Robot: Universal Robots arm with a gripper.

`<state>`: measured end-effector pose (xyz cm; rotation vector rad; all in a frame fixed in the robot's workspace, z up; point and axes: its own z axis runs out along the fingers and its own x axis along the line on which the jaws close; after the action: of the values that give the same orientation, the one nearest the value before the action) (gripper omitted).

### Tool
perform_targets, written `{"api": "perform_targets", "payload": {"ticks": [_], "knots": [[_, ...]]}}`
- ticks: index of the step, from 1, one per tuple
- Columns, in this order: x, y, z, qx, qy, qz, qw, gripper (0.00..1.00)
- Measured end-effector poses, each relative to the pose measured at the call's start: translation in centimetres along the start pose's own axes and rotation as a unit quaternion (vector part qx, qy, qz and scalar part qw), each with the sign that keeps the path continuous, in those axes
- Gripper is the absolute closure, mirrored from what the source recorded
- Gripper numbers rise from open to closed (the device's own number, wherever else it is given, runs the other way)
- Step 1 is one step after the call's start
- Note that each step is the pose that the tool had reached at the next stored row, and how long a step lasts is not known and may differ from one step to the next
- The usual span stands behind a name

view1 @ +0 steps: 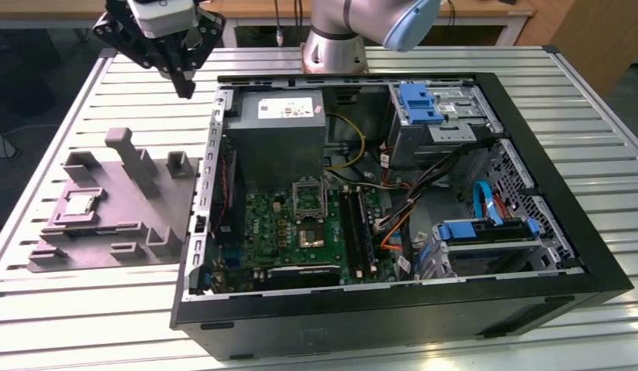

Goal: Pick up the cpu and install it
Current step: 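Reach for the cpu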

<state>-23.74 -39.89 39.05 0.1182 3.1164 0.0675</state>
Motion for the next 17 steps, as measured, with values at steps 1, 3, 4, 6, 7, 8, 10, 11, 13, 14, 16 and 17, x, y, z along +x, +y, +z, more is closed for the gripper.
{"api": "perform_targets", "payload": {"ticks": [1, 3, 4, 6, 7, 8, 10, 11, 13, 14, 16, 17], "knots": [[0.03, 0.0, 0.0, 0.0, 0.0, 0.0, 1.0, 0.89], [0.1, -0.01, 0.0, 0.0, 0.0, 0.0, 1.0, 0.89], [0.13, -0.01, 0.0, 0.0, 0.0, 0.0, 1.0, 0.89], [0.19, -0.01, 0.0, 0.0, 0.0, 0.0, 1.0, 0.89], [0.23, -0.02, 0.0, 0.0, 0.0, 0.0, 1.0, 0.89], [0.26, -0.02, 0.0, 0.0, 0.0, 0.0, 1.0, 0.89], [0.33, -0.03, 0.0, 0.0, 0.0, 0.0, 1.0, 0.89], [0.36, -0.03, 0.0, 0.0, 0.0, 0.0, 1.0, 0.89], [0.43, -0.03, 0.0, 0.0, 0.0, 0.0, 1.0, 0.89], [0.46, -0.04, 0.01, 0.0, -0.0001, 0.0, 1.0, 0.89], [0.52, -0.04, 0.01, 0.0, 0.0, 0.0, 1.0, 0.89], [0.55, -0.04, 0.0, 0.0, 0.0, 0.0, 1.0, 0.89]]}}
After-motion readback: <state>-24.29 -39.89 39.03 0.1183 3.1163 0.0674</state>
